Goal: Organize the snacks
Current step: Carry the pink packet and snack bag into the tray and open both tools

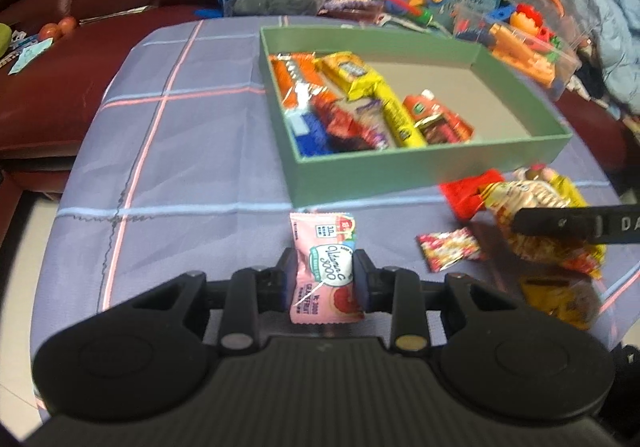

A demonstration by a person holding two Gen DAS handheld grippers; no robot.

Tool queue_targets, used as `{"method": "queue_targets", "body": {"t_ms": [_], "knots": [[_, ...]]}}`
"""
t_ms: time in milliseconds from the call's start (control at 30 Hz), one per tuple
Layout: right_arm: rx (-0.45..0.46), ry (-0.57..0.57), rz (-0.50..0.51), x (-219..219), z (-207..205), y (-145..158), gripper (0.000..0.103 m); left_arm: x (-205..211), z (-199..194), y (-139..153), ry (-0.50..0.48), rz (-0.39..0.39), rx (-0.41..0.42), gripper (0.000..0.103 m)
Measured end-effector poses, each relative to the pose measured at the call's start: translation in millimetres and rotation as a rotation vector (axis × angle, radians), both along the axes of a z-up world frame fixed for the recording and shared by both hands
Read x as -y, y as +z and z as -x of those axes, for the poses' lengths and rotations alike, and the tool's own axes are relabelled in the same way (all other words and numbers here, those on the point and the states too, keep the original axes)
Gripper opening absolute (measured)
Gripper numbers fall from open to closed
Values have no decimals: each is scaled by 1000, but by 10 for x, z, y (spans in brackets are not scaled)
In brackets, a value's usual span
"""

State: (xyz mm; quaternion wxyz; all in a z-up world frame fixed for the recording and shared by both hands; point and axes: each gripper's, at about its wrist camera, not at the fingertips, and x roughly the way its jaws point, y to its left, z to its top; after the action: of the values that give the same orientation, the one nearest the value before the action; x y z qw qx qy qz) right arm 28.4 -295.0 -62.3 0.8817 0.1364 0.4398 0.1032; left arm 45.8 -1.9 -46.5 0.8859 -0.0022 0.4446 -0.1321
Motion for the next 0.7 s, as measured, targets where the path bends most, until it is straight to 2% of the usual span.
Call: {"method": "queue_targets", "body": {"t_ms": [333,467,700], "knots": [[70,-17,-61,143,-79,241,46,165,-208,429,-43,80,62,29],[97,-44,-68,225,-281,339,46,318,-511,537,-53,74,88,29],[121,-102,-84,360,-897,407,46,674,-1275,527,-63,75,70,29]]}}
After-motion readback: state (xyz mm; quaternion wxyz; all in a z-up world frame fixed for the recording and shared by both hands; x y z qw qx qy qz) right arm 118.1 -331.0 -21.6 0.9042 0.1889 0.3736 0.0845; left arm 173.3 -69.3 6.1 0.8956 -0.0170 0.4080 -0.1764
